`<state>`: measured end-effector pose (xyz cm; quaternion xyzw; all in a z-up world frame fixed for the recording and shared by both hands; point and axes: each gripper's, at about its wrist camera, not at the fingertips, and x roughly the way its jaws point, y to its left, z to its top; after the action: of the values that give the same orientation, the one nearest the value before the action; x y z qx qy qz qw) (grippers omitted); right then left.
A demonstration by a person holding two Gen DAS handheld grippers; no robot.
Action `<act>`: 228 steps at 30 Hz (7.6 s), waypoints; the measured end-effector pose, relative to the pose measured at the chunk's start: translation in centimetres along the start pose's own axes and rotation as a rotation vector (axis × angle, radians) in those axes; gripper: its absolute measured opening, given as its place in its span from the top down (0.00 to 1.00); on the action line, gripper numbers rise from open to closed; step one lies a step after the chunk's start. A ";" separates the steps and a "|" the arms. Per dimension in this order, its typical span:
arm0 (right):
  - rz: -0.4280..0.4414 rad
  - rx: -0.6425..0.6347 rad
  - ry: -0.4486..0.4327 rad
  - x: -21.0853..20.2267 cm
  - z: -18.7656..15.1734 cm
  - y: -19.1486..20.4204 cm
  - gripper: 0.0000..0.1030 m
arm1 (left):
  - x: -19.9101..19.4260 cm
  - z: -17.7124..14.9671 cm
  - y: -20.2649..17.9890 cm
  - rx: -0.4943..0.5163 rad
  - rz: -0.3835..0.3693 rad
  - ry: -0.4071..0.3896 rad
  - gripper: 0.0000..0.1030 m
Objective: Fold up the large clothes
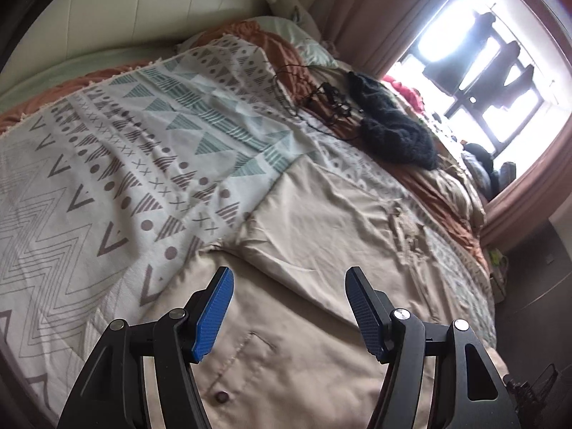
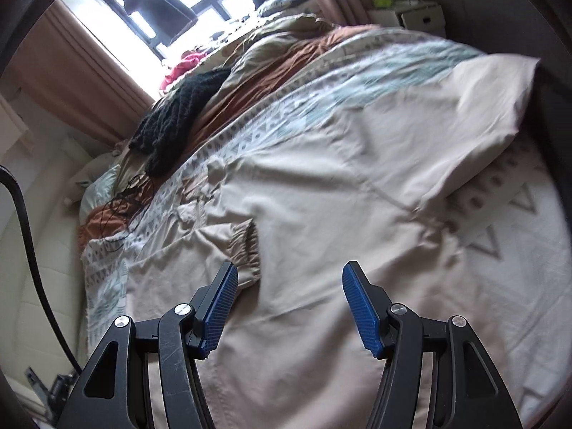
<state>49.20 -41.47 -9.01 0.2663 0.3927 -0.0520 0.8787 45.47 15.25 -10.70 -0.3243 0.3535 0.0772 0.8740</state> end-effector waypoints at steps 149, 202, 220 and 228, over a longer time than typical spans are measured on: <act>0.386 -0.103 -0.142 4.3 4.5 12.0 0.96 | 7.6 -3.5 -2.0 0.146 0.037 0.170 0.36; 0.146 -0.243 0.068 4.6 -1.2 -3.3 0.34 | -1.2 -3.4 -10.0 0.240 0.135 0.072 0.36; 0.108 -0.113 0.151 7.4 3.9 -10.0 0.34 | 9.9 -8.5 -20.8 0.339 0.086 0.209 0.36; 0.096 -0.049 0.209 8.7 5.0 -12.5 0.34 | 15.4 -11.5 -25.5 0.436 0.054 0.268 0.36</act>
<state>54.74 -53.65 -17.86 0.2670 0.4702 0.0281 0.8407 59.53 -13.19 -14.13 -0.1260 0.4830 -0.0209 0.8662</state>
